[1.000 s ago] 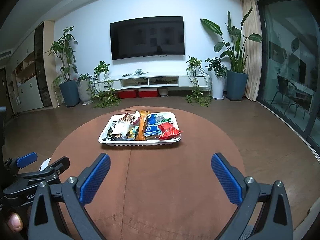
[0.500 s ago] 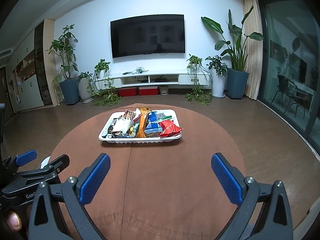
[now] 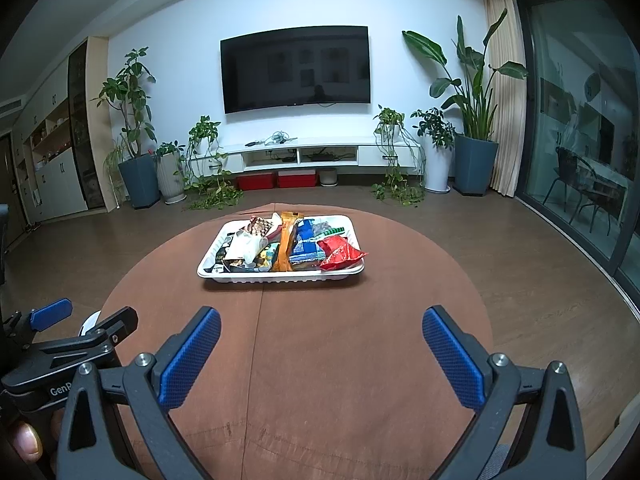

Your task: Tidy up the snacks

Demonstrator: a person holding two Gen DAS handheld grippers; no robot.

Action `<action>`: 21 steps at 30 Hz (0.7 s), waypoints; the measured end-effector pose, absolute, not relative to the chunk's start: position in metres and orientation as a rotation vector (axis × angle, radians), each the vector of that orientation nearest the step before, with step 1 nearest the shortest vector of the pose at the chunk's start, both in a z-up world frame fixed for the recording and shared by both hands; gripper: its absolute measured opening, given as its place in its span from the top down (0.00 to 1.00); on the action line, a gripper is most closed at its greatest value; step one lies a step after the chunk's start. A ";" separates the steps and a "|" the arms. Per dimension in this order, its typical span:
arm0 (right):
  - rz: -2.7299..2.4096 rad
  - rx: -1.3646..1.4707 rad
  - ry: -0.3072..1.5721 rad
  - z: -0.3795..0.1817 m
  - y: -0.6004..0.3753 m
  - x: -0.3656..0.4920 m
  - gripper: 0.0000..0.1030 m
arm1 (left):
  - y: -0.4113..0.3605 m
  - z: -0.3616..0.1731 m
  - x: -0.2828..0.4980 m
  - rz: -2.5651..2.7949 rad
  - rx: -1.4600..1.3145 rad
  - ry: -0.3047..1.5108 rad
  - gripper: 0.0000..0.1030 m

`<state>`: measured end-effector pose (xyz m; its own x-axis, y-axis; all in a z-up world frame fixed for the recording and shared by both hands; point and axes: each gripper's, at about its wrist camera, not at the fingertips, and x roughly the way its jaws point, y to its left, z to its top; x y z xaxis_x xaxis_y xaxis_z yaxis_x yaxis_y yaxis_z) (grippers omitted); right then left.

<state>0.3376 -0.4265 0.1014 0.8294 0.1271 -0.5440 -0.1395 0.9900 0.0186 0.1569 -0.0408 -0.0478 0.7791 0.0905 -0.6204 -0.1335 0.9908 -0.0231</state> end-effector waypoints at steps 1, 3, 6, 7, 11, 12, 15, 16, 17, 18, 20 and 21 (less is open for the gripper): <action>0.142 -0.022 0.577 0.099 -0.426 0.337 0.00 | -0.041 -0.048 0.157 0.122 -0.067 0.667 0.00; 0.142 -0.022 0.577 0.099 -0.426 0.336 0.00 | -0.041 -0.048 0.157 0.122 -0.068 0.667 0.00; 0.142 -0.021 0.578 0.099 -0.426 0.336 0.00 | -0.041 -0.050 0.158 0.124 -0.067 0.670 0.00; 0.142 -0.022 0.579 0.099 -0.426 0.336 0.00 | -0.041 -0.051 0.158 0.124 -0.067 0.671 0.00; 0.142 -0.021 0.579 0.099 -0.425 0.335 0.00 | -0.041 -0.053 0.158 0.123 -0.066 0.672 0.00; 0.142 -0.022 0.579 0.100 -0.426 0.336 0.00 | -0.041 -0.052 0.158 0.124 -0.067 0.672 0.00; 0.142 -0.022 0.579 0.100 -0.426 0.336 0.00 | -0.041 -0.052 0.158 0.124 -0.066 0.672 0.00; 0.143 -0.022 0.579 0.100 -0.426 0.336 0.00 | -0.041 -0.052 0.158 0.125 -0.066 0.673 0.00; 0.143 -0.021 0.580 0.100 -0.426 0.336 0.00 | -0.041 -0.053 0.158 0.125 -0.066 0.673 0.00; 0.143 -0.022 0.581 0.100 -0.426 0.336 0.00 | -0.041 -0.053 0.158 0.125 -0.065 0.673 0.00; 0.143 -0.022 0.582 0.099 -0.425 0.336 0.00 | -0.042 -0.053 0.158 0.125 -0.065 0.673 0.00; 0.144 -0.022 0.582 0.098 -0.426 0.335 0.00 | -0.042 -0.053 0.158 0.125 -0.065 0.674 0.00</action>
<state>0.3345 -0.4257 0.0978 0.8256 0.1291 -0.5493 -0.1414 0.9897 0.0200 0.1580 -0.0416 -0.0532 0.7743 0.0944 -0.6258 -0.1363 0.9905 -0.0192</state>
